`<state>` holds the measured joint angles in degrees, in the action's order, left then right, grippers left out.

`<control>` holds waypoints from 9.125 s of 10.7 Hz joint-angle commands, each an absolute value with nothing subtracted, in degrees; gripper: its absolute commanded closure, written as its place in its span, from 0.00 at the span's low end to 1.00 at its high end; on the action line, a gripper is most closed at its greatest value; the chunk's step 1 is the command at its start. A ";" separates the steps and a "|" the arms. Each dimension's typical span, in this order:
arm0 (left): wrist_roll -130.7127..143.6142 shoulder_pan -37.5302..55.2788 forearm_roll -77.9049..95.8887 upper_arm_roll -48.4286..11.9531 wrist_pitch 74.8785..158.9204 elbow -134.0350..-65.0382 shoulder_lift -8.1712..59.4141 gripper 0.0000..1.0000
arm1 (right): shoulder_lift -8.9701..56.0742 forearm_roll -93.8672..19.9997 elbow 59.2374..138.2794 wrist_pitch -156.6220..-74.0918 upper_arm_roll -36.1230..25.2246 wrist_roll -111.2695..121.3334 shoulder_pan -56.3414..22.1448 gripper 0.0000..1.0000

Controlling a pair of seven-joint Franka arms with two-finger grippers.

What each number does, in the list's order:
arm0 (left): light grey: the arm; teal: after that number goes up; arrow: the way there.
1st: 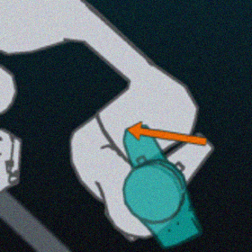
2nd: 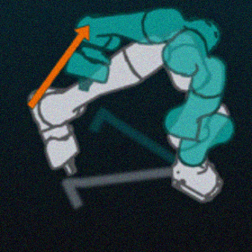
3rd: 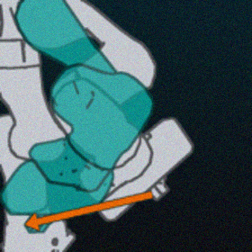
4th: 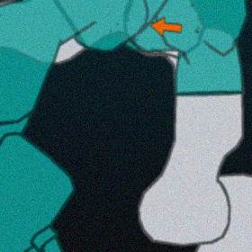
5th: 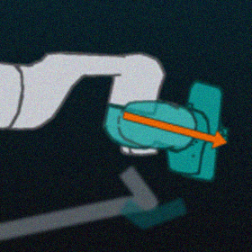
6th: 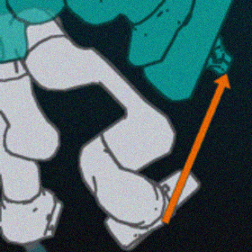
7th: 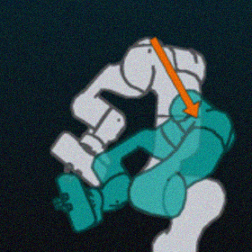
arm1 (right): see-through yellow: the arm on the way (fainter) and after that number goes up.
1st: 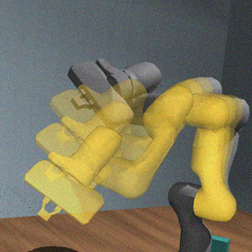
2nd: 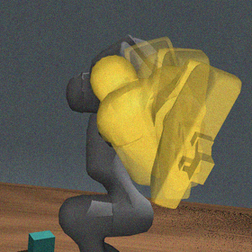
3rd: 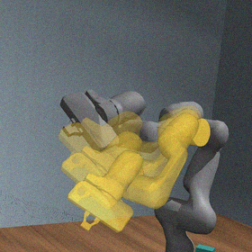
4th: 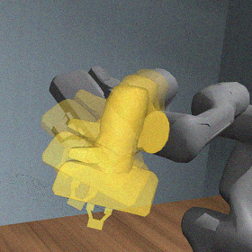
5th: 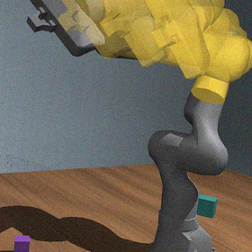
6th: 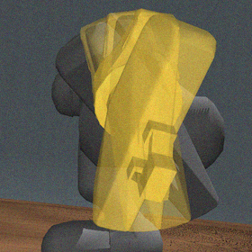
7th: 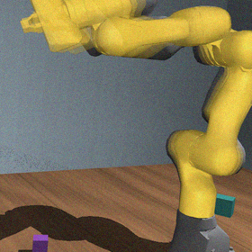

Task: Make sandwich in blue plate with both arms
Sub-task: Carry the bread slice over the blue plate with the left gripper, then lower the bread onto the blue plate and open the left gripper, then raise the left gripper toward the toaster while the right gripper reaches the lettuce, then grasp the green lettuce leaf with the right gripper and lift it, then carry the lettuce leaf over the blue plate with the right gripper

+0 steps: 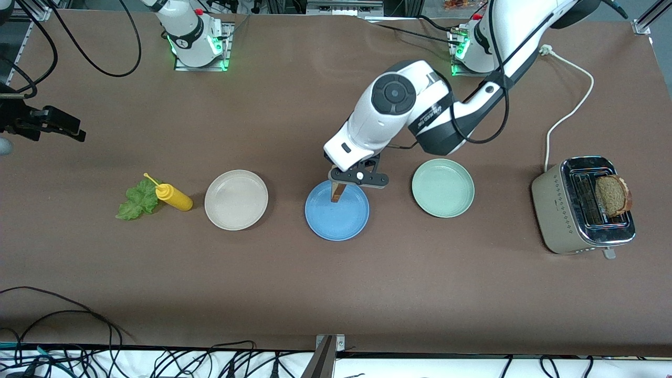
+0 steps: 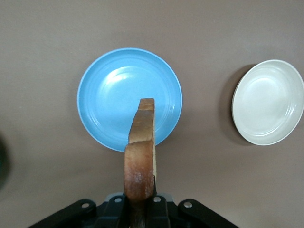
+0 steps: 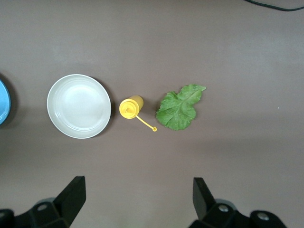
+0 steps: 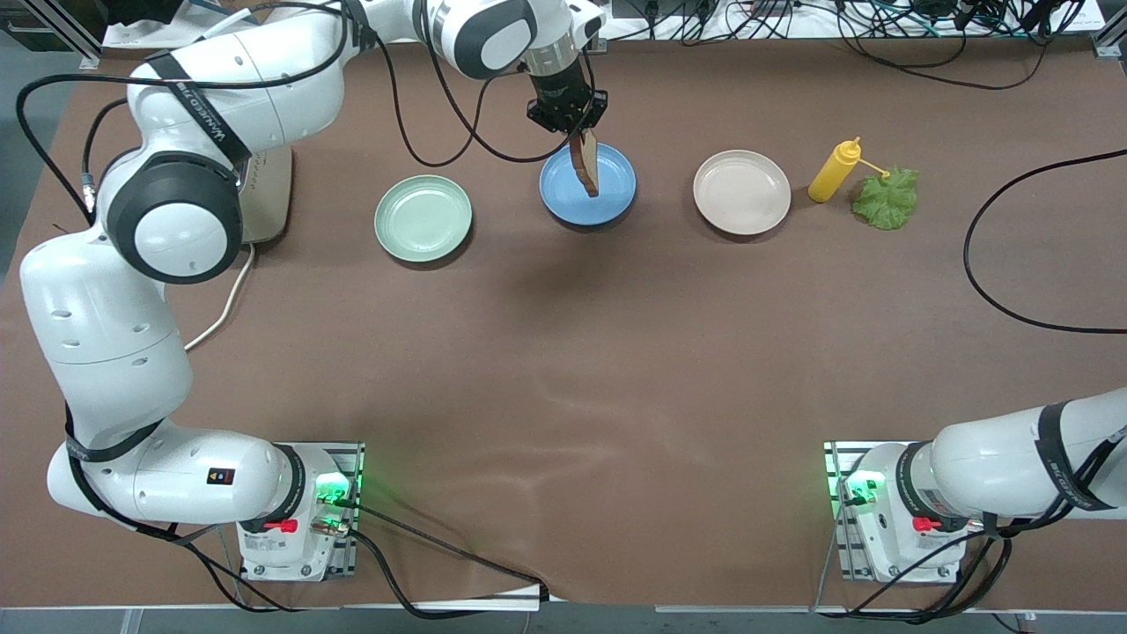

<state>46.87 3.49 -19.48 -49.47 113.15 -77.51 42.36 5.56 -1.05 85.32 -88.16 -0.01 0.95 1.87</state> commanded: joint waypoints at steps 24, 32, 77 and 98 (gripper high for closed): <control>40.60 0.18 -17.05 -46.76 116.75 -74.62 50.38 0.00 | 5.98 -1.23 84.11 -87.36 -0.18 1.41 2.20 0.00; 39.55 -2.19 -15.74 -39.13 98.02 -75.85 30.62 0.00 | 6.06 -1.14 84.29 -87.01 -0.26 1.06 2.37 0.00; -5.63 -0.62 -1.14 -4.04 90.88 -90.53 2.11 0.00 | 13.63 -0.26 102.33 -116.21 -0.09 -6.48 12.39 1.00; -5.89 -1.32 -0.18 -3.87 91.06 -90.79 2.11 0.00 | 19.93 -3.52 91.41 -126.00 27.16 -97.01 -4.38 1.00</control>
